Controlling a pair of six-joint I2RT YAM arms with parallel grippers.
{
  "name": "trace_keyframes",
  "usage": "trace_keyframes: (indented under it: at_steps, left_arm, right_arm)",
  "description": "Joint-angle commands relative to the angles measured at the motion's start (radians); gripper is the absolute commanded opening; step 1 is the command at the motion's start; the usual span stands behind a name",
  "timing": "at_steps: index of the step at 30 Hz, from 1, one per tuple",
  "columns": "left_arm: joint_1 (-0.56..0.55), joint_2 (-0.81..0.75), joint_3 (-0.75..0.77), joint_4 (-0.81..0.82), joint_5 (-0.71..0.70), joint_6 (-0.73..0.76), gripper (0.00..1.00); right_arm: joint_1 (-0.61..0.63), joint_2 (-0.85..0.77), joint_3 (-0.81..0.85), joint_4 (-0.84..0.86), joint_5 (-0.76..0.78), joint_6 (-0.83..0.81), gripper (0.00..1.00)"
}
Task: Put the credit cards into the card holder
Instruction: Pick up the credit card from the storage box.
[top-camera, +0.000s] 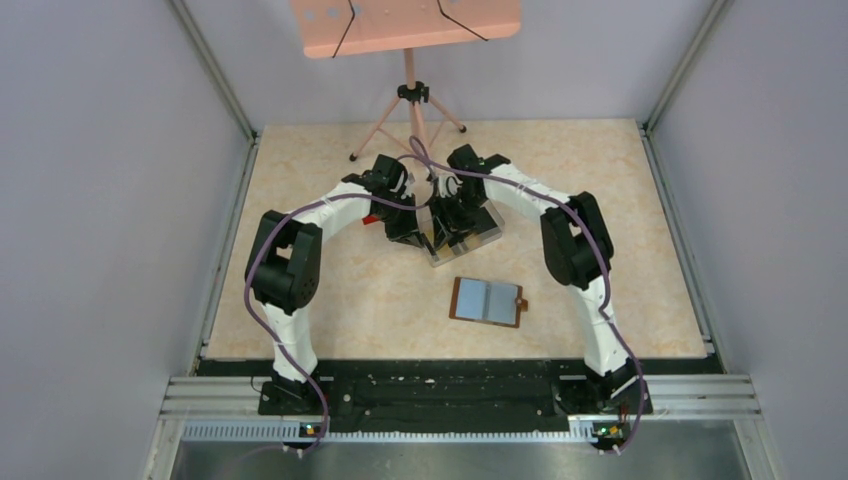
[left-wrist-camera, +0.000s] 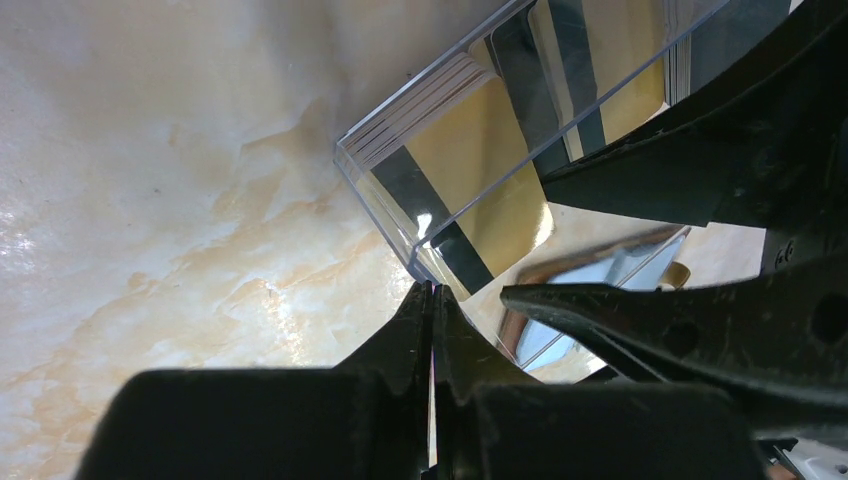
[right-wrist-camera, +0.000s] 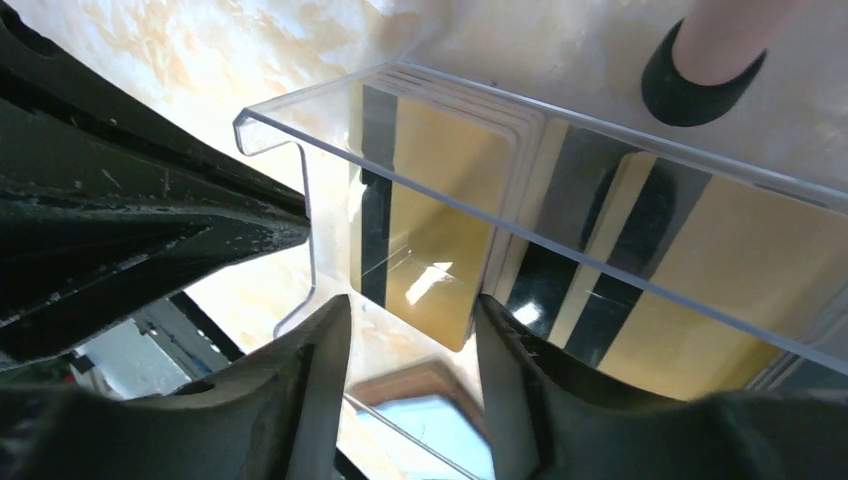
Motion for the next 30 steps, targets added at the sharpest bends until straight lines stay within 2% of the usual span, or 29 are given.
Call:
trace_keyframes:
  at_steps: [1,3,6,10,14,16,22,24,27,30]
  left_arm:
    - [-0.012,0.033,-0.002,0.008,0.03,0.014,0.0]
    - [-0.012,0.033,-0.001,0.01,0.03,0.015,0.0]
    - [-0.012,0.037,0.003,0.008,0.031,0.014,0.0]
    - [-0.011,0.037,0.004,0.007,0.031,0.015,0.0]
    - [-0.012,0.037,0.002,0.007,0.032,0.014,0.0]
    - [-0.012,0.037,0.003,0.008,0.033,0.014,0.0]
    - [-0.012,0.037,0.001,0.008,0.033,0.014,0.0]
    - [-0.012,0.038,-0.001,0.008,0.033,0.016,0.0]
    - [-0.012,0.039,0.0,0.009,0.035,0.016,0.0]
    - [-0.012,0.041,0.0,0.01,0.036,0.016,0.0]
  right_arm:
    - [0.021,-0.046,0.061,-0.013,0.007,-0.017,0.39]
    - [0.023,-0.046,0.07,-0.024,0.02,-0.017,0.31]
    - [0.028,-0.045,0.084,-0.05,0.068,-0.017,0.3]
    - [0.028,-0.041,0.085,-0.061,0.114,-0.012,0.42]
    - [0.03,-0.038,0.09,-0.067,0.136,-0.017,0.47]
    - [0.031,-0.027,0.093,-0.07,0.14,-0.024,0.46]
    - [0.036,-0.008,0.105,-0.076,0.126,-0.023,0.08]
    - [0.036,-0.008,0.113,-0.076,0.108,-0.021,0.01]
    - [0.036,-0.007,0.124,-0.075,0.103,-0.012,0.0]
    - [0.036,-0.013,0.123,-0.076,0.158,0.003,0.16]
